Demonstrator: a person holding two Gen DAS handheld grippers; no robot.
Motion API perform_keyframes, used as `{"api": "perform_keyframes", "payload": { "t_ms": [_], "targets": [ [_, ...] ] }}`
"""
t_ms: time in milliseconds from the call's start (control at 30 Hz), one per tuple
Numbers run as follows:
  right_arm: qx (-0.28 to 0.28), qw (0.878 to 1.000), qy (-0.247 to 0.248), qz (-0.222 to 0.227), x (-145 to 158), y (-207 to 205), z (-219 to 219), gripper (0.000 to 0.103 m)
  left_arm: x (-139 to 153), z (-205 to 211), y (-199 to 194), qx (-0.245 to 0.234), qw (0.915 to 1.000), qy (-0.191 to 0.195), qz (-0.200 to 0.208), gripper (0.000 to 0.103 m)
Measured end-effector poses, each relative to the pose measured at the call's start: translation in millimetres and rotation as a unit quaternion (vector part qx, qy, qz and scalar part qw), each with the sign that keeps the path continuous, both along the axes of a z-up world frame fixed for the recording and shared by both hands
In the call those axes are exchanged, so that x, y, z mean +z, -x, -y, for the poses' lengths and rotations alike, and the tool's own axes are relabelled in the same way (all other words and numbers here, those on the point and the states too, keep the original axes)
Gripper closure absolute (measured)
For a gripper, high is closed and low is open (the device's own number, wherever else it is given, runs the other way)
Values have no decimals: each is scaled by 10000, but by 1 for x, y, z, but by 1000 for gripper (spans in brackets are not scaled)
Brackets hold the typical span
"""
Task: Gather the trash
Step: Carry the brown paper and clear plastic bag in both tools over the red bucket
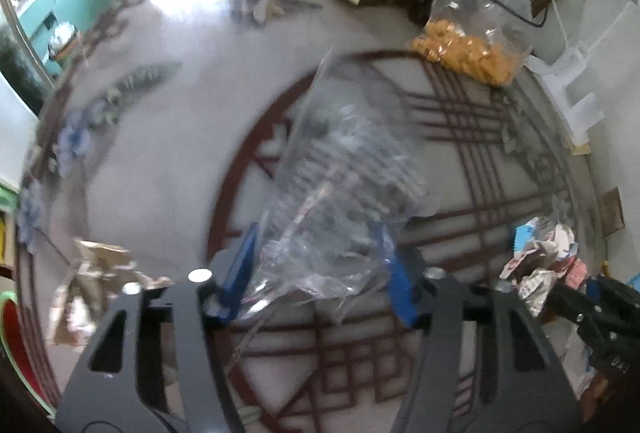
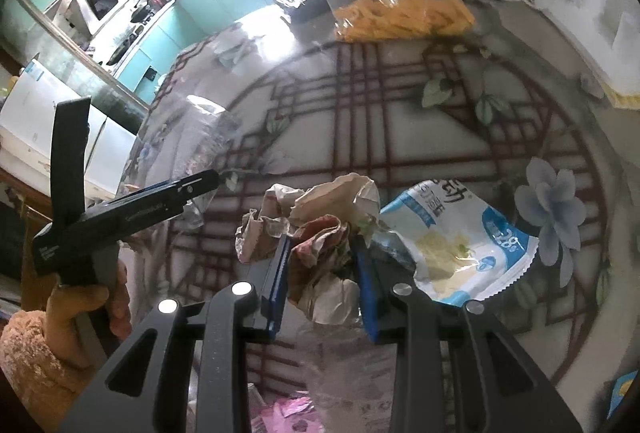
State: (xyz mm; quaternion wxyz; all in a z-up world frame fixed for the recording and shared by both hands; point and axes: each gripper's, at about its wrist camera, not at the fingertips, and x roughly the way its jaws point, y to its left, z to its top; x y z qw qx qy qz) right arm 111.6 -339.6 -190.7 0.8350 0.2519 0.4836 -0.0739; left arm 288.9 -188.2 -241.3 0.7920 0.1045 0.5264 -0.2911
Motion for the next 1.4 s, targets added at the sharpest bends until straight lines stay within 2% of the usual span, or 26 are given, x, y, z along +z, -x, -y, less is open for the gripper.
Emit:
{"api": "perform_keyframes", "payload": {
  "t_ms": [300,500,633,833,1067,1400],
  "targets": [
    [104,9991,107,395,39,18,-32,73,69,-36,52,-169,9972,185,698,54],
    [287,9962,271,778,76,35,-60,73,114,-75,94,35,9949,606,800,54],
    [456,9928,373,1040,98,44,-83,73,135,-104,126,222,9916,687,1071,53],
    [870,9880,487,1183,115,42,-118,73,146,-148,150,602,9882,776,1176,53],
    [1330,9813,596,1260,121,32,-159,73,154,-219,173,1394,9792,776,1253,53],
    [1920,9704,662,1308,122,3,-218,73,162,-306,202,2412,9582,596,1420,53]
  ]
}}
